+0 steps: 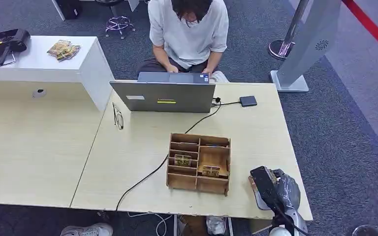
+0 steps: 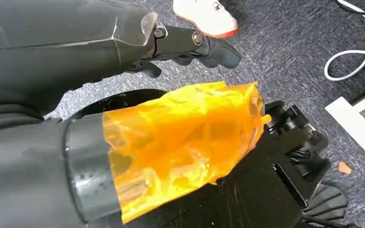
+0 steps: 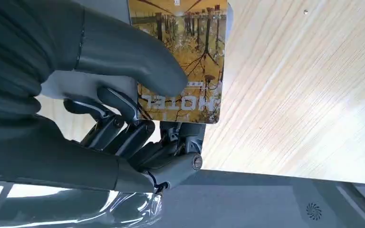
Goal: Pass the card to the sensor for recognition and then transmit it.
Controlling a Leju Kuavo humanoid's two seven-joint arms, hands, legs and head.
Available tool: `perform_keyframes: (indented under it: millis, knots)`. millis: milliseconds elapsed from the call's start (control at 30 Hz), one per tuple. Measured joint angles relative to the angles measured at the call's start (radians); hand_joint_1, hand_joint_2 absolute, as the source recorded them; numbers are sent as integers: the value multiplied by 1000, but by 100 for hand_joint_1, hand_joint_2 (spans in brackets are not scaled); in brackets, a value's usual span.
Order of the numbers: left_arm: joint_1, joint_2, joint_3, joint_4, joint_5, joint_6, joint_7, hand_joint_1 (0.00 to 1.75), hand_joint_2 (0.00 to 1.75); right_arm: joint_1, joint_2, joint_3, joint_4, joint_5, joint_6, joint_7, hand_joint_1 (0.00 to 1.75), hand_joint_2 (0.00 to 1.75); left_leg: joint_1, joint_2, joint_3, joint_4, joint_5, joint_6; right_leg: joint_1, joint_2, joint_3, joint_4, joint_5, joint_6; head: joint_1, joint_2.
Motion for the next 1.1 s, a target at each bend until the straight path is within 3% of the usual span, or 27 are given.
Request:
perform_keyframes:
  millis: [400,1100]
  knots:
    - [0,0,0,0,10,2,0,0,0,3,0,-3,-10,8,-10,-18,175,175,0,0,0,0,0,0,0,0,0,0,0,0,0,0]
    - [1,1,0,0,38,9,-14,0,0,83,0,19,-239,5,-42,-76,175,175,0,0,-1,0,0,0,0,0,-1,0,0,0,0,0]
